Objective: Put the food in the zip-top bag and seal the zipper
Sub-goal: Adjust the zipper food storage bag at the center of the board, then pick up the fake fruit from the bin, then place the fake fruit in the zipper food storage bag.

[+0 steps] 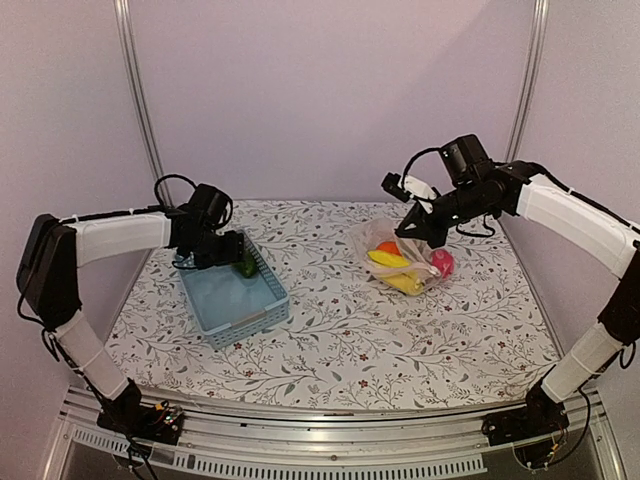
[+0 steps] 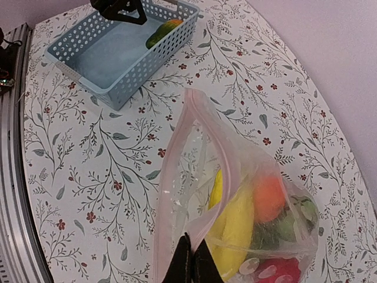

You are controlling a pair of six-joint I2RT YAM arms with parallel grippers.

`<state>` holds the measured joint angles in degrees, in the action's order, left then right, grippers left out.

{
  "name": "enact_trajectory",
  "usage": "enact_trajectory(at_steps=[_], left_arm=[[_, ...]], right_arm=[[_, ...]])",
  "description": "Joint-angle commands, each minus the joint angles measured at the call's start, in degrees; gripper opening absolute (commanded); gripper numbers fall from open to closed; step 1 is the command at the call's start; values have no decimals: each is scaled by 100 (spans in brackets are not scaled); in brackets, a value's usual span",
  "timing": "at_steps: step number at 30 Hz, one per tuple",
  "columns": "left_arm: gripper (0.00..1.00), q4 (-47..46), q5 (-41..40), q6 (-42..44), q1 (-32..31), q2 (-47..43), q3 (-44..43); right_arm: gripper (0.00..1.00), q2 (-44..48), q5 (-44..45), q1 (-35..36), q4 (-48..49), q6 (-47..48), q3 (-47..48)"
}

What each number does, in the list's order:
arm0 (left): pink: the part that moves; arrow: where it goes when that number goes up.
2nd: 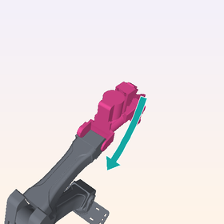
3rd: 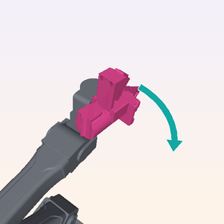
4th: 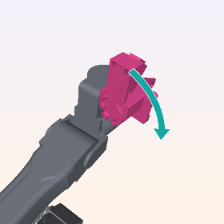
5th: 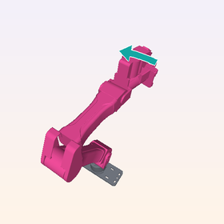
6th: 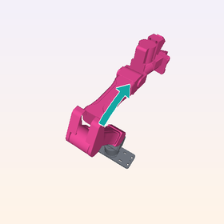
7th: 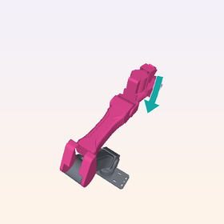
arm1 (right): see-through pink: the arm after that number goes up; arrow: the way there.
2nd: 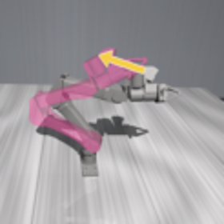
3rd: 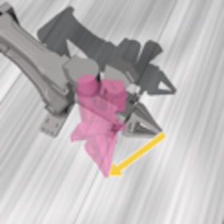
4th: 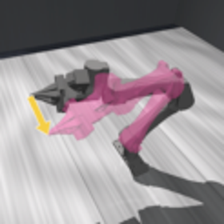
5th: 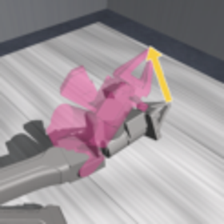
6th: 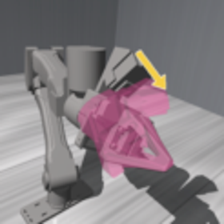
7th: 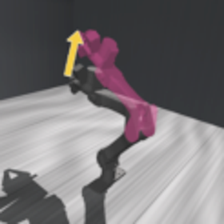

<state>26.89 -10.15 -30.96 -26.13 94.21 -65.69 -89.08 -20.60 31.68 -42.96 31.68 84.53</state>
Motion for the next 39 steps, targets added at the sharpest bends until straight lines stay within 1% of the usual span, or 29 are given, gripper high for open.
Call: enact_trajectory(at_steps=[1,6,10,13,15,17,19,20,23,26,28,32,34,36,39], left_arm=[[74,-464,905,-513,300,321,43],[73,-934,1329,-836,509,781,-95],[72,-1097,1345,-1036,617,1365,-369],[68,-1201,1398,-1144,676,1750,-524],[62,-1302,1374,-1174,697,1943,-568],[54,-1326,1316,-1134,698,2039,-608],[43,-1288,1192,-1079,701,1987,-574],[38,-1277,1131,-1063,697,1888,-511],[31,-1261,1036,-1041,611,1285,-113],[30,-1113,589,-922,354,373,408],[29,-863,538,-821,175,-196,541],[24,-778,947,-488,-349,-1258,634],[22,-835,1249,-287,-808,-1614,542],[21,-1055,1751,-69,-1239,-1825,406],[18,-1505,2392,-44,-1877,-1858,153]], right_arm=[[0,181,-267,22,158,-136,-112],[0,330,-335,22,163,-129,-268],[0,397,-408,27,166,-127,-358],[0,423,-418,31,156,-136,-358],[0,460,-426,31,149,-140,-350],[0,501,-435,31,130,-151,-346],[0,529,-428,31,109,-162,-349],[0,538,-421,32,98,-162,-350],[0,620,-427,31,69,-162,-373],[0,686,-432,31,51,-156,-410],[0,724,-419,45,44,-154,-427],[0,734,-390,74,22,-137,-456],[0,719,-398,85,15,-136,-487],[0,716,-401,84,35,-115,-542],[0,734,-414,84,47,-117,-582]])
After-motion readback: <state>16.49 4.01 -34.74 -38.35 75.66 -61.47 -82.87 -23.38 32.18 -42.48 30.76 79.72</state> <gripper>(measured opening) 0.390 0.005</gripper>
